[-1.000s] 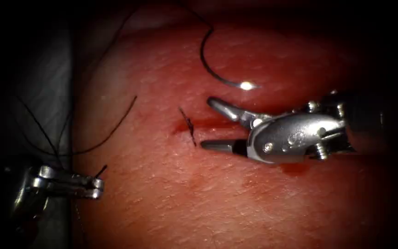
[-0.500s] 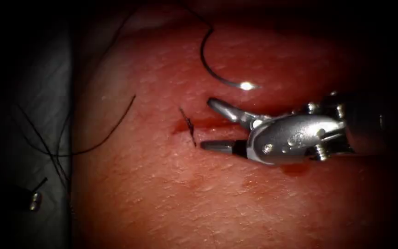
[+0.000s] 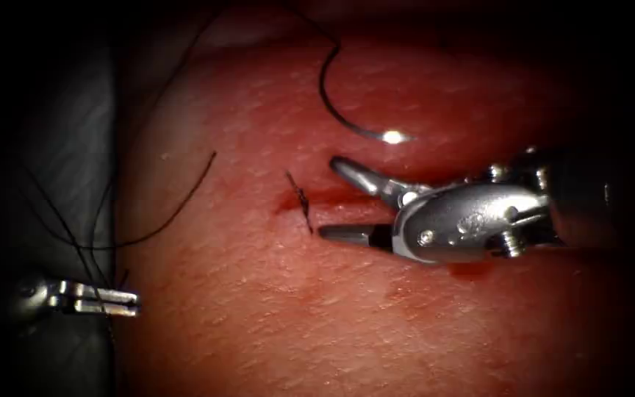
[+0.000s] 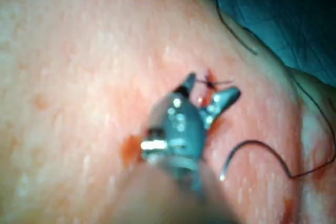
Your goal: Wound Closure
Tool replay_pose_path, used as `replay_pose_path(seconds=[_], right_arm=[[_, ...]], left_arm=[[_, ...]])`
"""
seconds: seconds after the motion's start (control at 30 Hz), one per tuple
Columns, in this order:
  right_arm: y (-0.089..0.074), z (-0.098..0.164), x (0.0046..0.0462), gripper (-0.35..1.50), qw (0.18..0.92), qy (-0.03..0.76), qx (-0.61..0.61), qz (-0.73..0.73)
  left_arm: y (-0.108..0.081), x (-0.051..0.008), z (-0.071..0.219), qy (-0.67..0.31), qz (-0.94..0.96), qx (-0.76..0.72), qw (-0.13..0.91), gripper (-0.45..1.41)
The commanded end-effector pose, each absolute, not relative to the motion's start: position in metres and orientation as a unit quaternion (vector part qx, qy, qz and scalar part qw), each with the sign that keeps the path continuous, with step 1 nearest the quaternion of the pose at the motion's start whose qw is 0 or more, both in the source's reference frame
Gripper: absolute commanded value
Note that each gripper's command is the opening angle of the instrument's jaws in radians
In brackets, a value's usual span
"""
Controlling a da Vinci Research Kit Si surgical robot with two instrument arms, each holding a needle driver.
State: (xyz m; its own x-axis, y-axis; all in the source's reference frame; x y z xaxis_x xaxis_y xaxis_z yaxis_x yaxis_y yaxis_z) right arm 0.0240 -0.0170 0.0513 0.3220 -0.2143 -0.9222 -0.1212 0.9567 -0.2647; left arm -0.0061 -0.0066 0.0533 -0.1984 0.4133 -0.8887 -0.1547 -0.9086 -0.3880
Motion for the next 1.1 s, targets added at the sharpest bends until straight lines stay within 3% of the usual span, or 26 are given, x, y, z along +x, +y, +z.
replay_pose_path(seconds=[0.03,0.33,0.37,0.43,0.57,0.73,1.1], right_arm=[[-0.0179,0.0518,0.0246,1.33,0.8,0.582,-0.143,-0.029],[-0.018,0.0519,0.0247,1.33,0.8,0.581,-0.143,-0.03],[-0.018,0.0519,0.0247,1.33,0.8,0.581,-0.143,-0.03],[-0.018,0.0518,0.0247,1.33,0.8,0.581,-0.143,-0.03],[-0.0179,0.0518,0.0247,1.33,0.8,0.581,-0.143,-0.03],[-0.0179,0.0518,0.0247,1.33,0.8,0.581,-0.143,-0.03],[-0.018,0.0517,0.0247,1.33,0.8,0.581,-0.142,-0.03]], left_arm=[[-0.0071,-0.007,0.0543,-0.104,0.768,-0.604,0.186,-0.45],[-0.0076,-0.0097,0.0563,-0.129,0.702,-0.653,0.251,-0.45],[-0.008,-0.0101,0.0571,-0.132,0.703,-0.65,0.256,-0.13],[-0.0082,-0.0101,0.0577,-0.142,0.701,-0.646,0.266,0.24],[-0.0084,-0.0093,0.0581,-0.154,0.707,-0.63,0.283,0.49],[-0.0086,-0.0077,0.0582,-0.154,0.735,-0.593,0.292,0.66],[-0.0088,-0.0033,0.058,-0.144,0.765,-0.55,0.303,0.52]])
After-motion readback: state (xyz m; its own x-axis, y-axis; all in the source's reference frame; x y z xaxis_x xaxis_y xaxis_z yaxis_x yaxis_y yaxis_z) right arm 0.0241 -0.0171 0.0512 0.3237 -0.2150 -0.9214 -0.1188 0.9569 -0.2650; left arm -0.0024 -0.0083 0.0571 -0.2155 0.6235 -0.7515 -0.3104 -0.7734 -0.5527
